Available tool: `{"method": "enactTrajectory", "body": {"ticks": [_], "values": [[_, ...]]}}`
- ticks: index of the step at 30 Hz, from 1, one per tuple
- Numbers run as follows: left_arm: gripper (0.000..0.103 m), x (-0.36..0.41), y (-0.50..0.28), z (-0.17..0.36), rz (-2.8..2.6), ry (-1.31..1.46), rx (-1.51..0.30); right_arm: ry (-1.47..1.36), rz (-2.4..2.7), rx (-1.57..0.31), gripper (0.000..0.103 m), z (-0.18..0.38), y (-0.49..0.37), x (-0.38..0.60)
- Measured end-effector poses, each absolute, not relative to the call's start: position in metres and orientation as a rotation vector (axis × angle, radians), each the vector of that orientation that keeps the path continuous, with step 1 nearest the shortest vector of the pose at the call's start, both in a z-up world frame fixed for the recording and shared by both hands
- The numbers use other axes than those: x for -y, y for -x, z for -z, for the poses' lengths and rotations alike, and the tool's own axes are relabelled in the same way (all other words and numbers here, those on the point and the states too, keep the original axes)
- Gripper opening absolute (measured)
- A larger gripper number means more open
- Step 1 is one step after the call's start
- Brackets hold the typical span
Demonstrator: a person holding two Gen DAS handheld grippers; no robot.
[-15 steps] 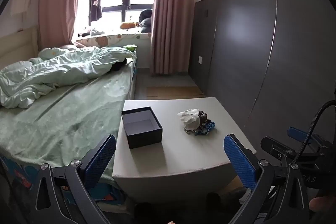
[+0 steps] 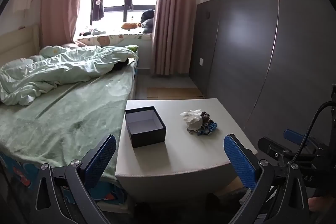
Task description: Organize jewelry
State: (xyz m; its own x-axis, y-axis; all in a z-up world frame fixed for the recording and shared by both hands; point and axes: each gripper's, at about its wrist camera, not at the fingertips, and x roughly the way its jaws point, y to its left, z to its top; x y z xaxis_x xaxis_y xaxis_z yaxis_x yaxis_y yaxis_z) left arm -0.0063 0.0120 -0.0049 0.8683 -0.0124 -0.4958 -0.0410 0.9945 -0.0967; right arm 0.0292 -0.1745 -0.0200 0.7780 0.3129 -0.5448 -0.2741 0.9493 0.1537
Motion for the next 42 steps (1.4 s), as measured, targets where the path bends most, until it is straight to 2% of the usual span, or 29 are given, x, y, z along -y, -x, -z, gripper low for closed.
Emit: {"method": "enactTrajectory", "body": {"ticks": [28,42], "values": [[0.103,-0.053,0.007,0.014,-0.072,0.168,-0.498,-0.086,-0.352,-0.626,0.103,0.032,-0.053,0.152],[0.103,-0.044,0.011,0.013,-0.041,0.149,-0.490,-0.081,-0.340,-0.615,0.103,0.032,-0.049,0.153]]}}
